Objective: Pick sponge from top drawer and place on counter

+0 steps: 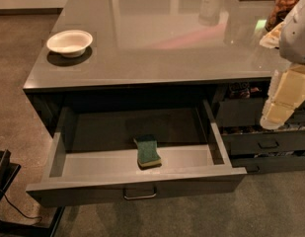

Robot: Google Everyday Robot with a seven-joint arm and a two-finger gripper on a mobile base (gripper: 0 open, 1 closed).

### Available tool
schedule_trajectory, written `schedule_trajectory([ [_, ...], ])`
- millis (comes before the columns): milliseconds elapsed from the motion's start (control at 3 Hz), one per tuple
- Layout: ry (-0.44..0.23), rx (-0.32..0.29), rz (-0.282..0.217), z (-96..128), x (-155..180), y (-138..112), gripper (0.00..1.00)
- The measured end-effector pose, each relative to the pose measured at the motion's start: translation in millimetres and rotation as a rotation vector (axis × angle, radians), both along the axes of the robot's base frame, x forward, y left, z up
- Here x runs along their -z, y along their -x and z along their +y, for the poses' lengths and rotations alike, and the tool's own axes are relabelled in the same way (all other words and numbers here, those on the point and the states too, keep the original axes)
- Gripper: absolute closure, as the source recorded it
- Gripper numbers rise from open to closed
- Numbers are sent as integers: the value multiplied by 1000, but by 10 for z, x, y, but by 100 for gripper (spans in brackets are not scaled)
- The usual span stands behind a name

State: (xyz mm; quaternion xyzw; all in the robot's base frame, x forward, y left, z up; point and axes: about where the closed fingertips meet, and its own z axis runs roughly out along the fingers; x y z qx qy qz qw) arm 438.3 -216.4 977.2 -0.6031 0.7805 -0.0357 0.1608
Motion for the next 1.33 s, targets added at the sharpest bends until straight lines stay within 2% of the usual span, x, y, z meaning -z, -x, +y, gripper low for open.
schedule_trajectory([
  [333,0,0,0,0,0,0,0],
  [667,0,0,0,0,0,0,19],
  [1000,-38,-1,-28,72,132,-152,42],
  [1333,-106,-26,-52,270,455,-446,66],
])
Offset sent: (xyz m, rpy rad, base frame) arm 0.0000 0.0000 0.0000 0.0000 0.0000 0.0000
